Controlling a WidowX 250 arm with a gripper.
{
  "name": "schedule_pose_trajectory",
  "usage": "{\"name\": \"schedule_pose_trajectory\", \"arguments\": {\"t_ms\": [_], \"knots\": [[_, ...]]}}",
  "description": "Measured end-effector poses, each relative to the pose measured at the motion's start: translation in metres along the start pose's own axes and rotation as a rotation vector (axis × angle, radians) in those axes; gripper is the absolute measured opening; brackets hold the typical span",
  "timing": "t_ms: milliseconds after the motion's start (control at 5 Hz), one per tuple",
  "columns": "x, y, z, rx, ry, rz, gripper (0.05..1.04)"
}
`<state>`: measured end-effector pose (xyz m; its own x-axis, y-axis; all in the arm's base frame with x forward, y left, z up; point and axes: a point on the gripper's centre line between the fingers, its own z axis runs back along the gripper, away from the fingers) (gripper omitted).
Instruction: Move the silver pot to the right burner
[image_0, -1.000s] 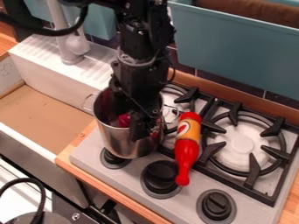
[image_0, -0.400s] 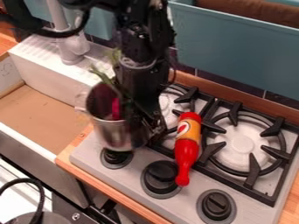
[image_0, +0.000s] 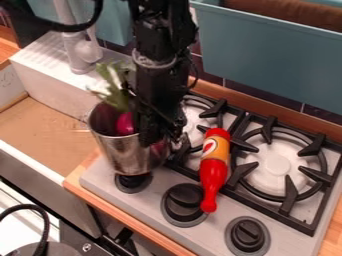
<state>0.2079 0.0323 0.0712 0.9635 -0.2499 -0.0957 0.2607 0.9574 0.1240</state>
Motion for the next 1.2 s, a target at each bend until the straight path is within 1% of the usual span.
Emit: {"name": "schedule_pose_trajectory", "arguments": {"t_ms": [200, 400, 600, 800, 1000, 1200], "knots": [[0.008, 0.003, 0.021, 0.022, 0.018, 0.093, 0.054], [0.016, -0.004, 0.039, 0.088, 0.02, 0.196, 0.054], [0.027, -0.013, 0.055, 0.118, 0.024, 0.268, 0.054], [0.039, -0.027, 0.077, 0.102, 0.044, 0.306, 0.054], [0.056, -0.054, 0.088, 0.072, 0.049, 0.295, 0.054], [0.07, -0.086, 0.092, 0.028, 0.027, 0.3, 0.054]]}}
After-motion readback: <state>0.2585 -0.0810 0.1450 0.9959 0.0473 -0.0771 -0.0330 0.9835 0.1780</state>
